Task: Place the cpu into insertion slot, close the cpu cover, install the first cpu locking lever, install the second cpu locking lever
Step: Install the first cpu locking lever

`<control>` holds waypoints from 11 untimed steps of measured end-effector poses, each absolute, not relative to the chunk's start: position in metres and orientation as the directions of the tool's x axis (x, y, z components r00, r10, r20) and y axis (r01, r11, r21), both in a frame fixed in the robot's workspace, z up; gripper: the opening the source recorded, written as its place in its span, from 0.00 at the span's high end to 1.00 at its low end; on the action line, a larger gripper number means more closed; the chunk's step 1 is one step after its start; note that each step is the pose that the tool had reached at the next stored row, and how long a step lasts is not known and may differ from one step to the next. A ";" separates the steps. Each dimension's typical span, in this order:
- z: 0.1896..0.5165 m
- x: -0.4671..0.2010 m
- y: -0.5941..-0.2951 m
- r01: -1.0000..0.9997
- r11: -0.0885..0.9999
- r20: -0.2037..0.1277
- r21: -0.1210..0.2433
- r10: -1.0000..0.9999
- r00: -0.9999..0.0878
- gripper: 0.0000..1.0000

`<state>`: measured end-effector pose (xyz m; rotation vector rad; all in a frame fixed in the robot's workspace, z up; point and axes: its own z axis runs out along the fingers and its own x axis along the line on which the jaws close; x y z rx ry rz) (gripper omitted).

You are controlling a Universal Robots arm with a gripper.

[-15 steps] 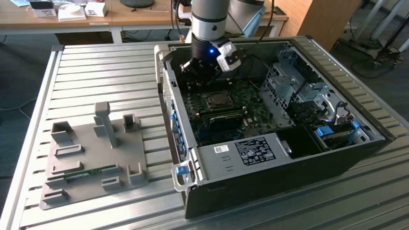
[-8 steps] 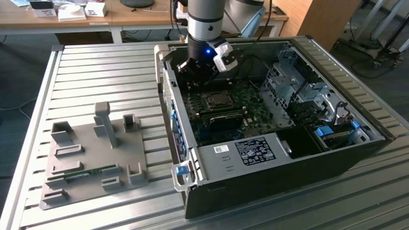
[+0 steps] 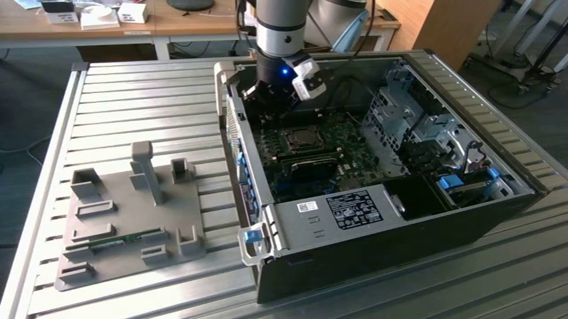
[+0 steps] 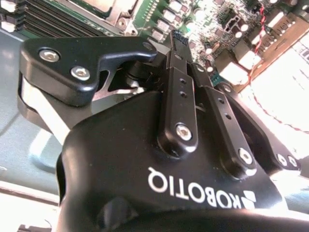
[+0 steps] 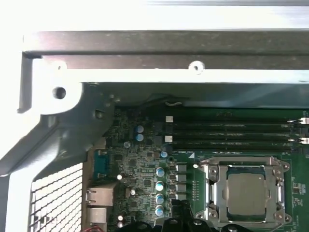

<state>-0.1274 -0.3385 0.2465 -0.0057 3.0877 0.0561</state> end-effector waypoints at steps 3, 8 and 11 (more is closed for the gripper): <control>0.246 -0.128 -0.338 -0.005 0.999 -0.053 0.036 -0.003 -0.999 0.89; 0.249 -0.129 -0.338 -0.005 0.999 -0.053 0.036 -0.003 -0.999 0.89; 0.251 -0.129 -0.338 -0.005 0.999 -0.054 0.036 -0.003 -0.999 0.89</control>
